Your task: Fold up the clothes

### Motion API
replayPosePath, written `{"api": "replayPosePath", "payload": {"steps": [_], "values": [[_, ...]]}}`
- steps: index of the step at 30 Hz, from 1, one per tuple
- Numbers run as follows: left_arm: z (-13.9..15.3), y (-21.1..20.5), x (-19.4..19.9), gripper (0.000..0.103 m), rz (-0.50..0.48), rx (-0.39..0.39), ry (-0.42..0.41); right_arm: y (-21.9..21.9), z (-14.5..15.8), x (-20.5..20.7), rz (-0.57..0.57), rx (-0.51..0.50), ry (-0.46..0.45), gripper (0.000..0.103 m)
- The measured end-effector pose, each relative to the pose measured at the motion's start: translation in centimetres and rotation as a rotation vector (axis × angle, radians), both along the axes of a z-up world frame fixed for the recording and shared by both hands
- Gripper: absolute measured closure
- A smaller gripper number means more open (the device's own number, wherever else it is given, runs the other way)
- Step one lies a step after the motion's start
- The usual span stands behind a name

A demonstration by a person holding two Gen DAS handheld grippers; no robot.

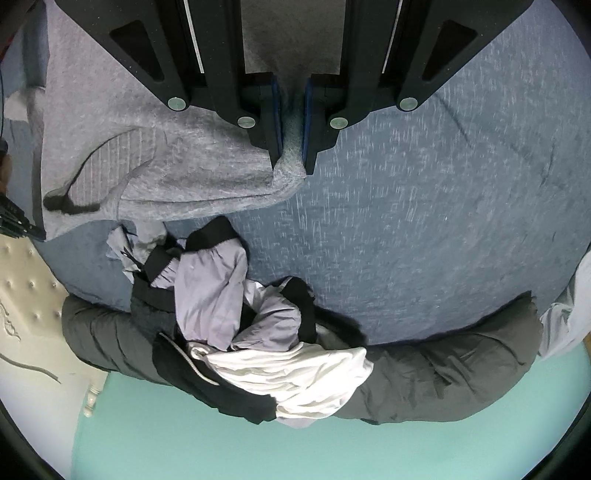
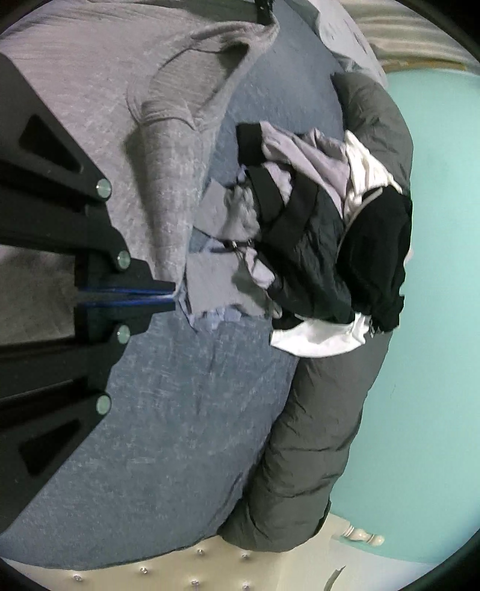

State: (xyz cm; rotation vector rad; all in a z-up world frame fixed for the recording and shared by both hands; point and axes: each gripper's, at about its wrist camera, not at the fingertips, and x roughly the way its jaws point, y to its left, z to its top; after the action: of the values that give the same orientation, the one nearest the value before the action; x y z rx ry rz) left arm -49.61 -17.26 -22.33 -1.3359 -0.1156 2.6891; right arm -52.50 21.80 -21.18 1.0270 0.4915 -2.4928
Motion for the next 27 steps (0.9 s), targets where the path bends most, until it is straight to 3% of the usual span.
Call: {"api": "replayPosePath", "payload": {"steps": [4,12,15,21,22,27], "values": [[-1.2,0.2,-1.8,0.093,0.002,0.022,-0.008,-0.1,-0.9,-2.5,-0.053,0.016,-0.004,0.101],[-6.9,1.1,-3.9,0.09,0.001,0.059,-0.1,-1.2,-7.8,-4.7,-0.091,0.003,-0.124,0.101],[-7.4,0.9,-4.0,0.079,0.02,0.066,-0.098,-1.3,-9.5,-5.0,-0.113,0.001,-0.154,0.1],[-7.3,-0.1,-3.8,0.044,0.065,0.094,-0.08,0.7,-6.7,-4.0,-0.18,-0.086,-0.055,0.083],[-6.7,-0.5,-3.6,0.043,0.077,0.103,-0.069,0.9,-5.9,-3.6,-0.197,-0.098,-0.035,0.075],[-3.5,-2.0,-0.9,0.043,0.063,0.104,-0.04,1.7,-3.0,-0.2,-0.141,-0.259,-0.052,0.071]]}}
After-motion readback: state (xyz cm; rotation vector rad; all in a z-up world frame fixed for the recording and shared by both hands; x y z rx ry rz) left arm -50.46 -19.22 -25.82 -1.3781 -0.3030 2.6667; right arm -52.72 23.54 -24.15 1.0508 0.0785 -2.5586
